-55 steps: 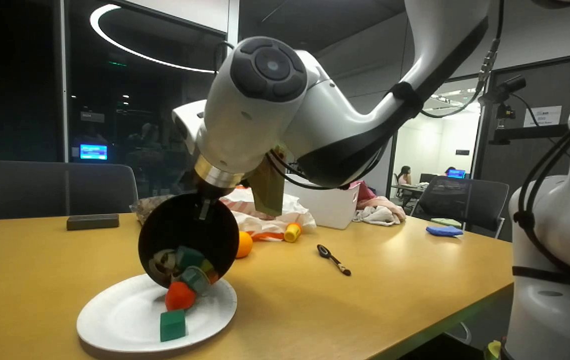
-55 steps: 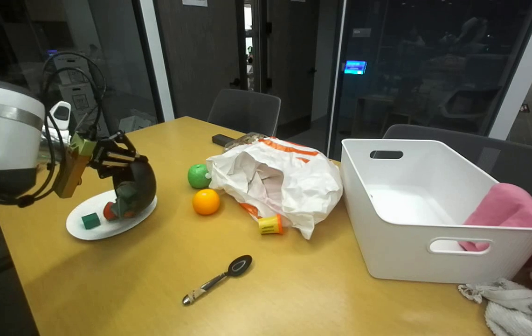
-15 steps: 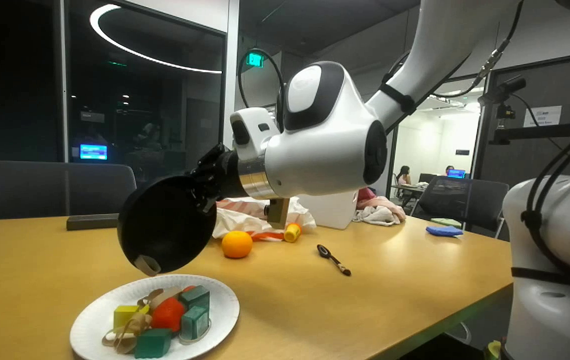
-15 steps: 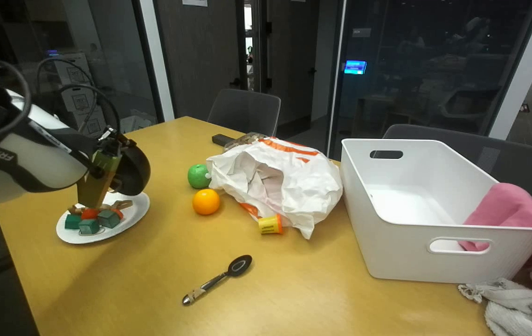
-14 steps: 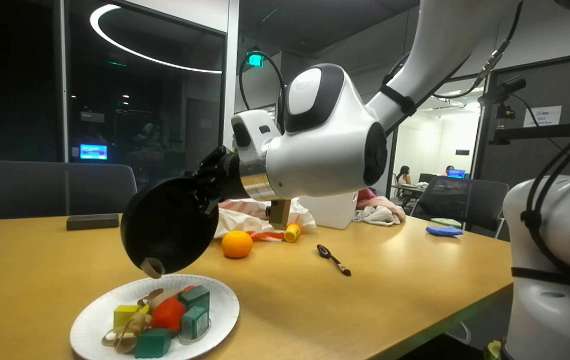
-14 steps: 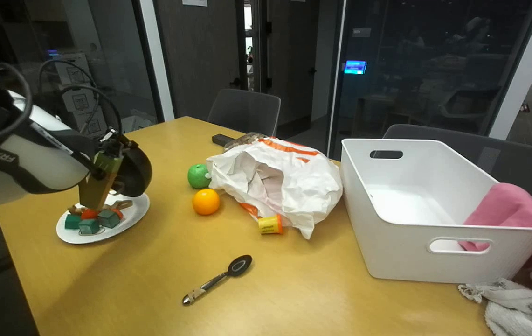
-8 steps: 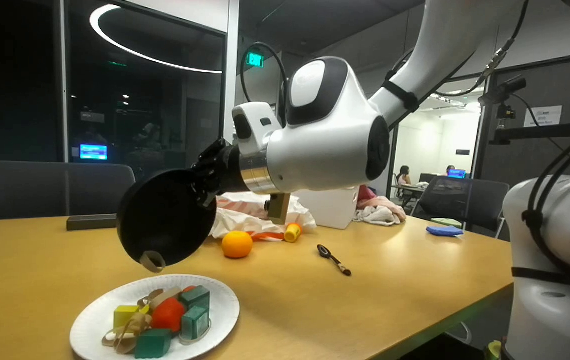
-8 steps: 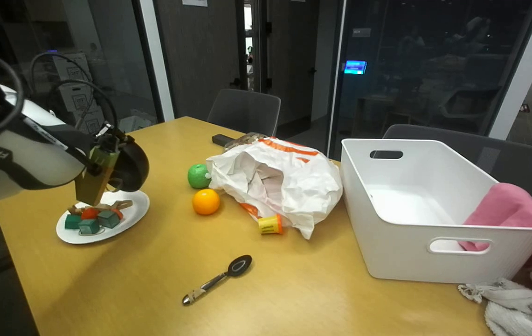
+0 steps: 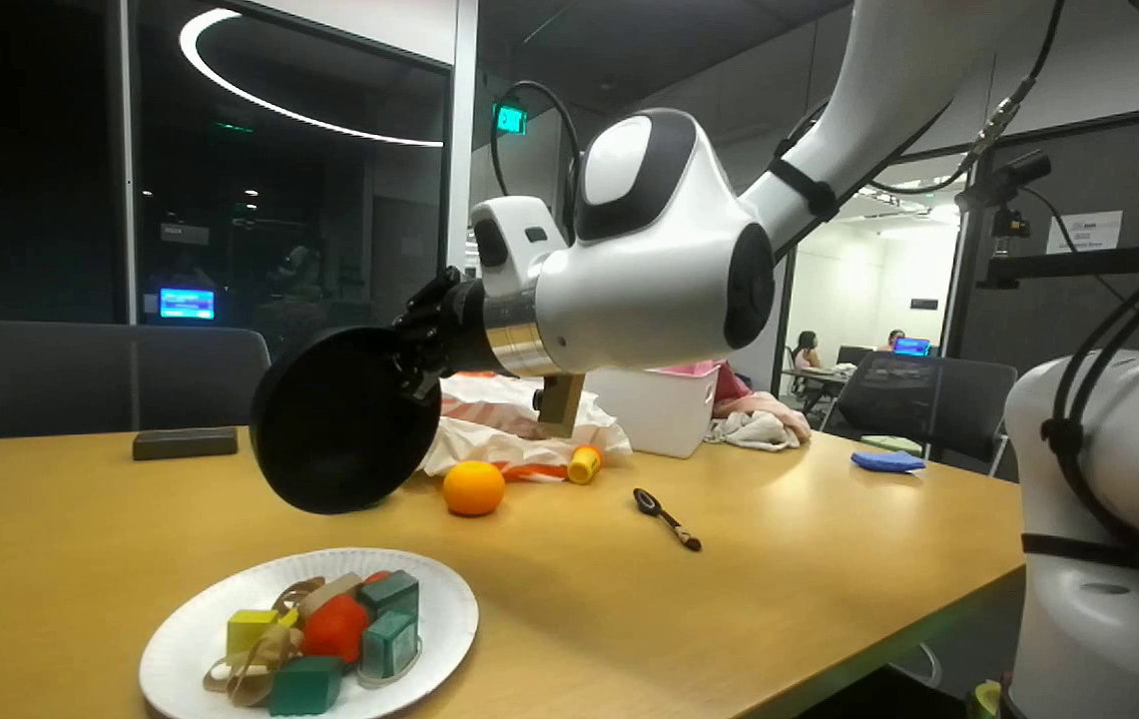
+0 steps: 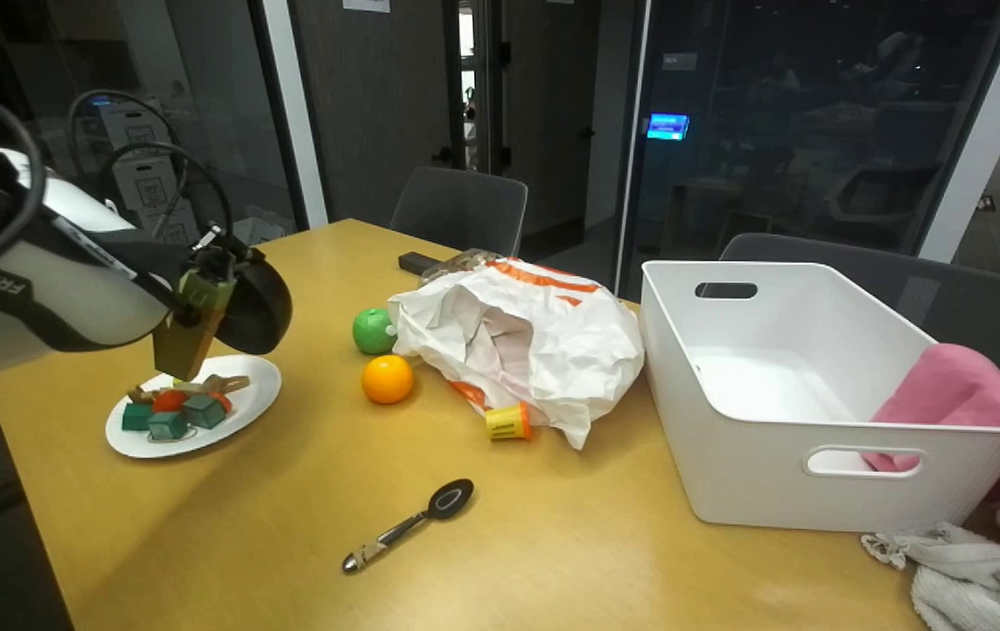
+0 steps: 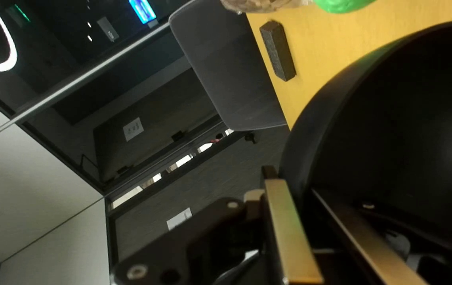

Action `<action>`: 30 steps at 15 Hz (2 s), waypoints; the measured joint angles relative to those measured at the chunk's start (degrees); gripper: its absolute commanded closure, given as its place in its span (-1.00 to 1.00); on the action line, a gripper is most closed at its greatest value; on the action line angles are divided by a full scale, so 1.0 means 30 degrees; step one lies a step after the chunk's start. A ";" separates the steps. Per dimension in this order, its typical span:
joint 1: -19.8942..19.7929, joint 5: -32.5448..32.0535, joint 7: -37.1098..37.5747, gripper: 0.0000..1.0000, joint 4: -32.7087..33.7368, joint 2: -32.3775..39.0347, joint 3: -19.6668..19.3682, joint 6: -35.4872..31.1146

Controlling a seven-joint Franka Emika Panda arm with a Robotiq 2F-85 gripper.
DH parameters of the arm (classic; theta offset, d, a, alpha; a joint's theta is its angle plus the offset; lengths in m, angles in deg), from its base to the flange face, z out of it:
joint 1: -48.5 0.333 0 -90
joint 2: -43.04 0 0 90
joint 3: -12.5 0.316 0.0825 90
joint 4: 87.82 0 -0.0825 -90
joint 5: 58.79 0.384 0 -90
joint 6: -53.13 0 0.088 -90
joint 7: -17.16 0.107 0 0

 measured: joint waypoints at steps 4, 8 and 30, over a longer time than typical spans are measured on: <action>-0.1000 0.2223 -0.1274 0.83 0.0070 0.0265 -0.0422 -0.0064; -0.2520 0.8684 -0.6097 0.84 0.0373 -0.0030 -0.1297 -0.2102; 0.2334 4.3523 -3.0926 0.84 0.2388 -0.2136 -0.9566 1.2583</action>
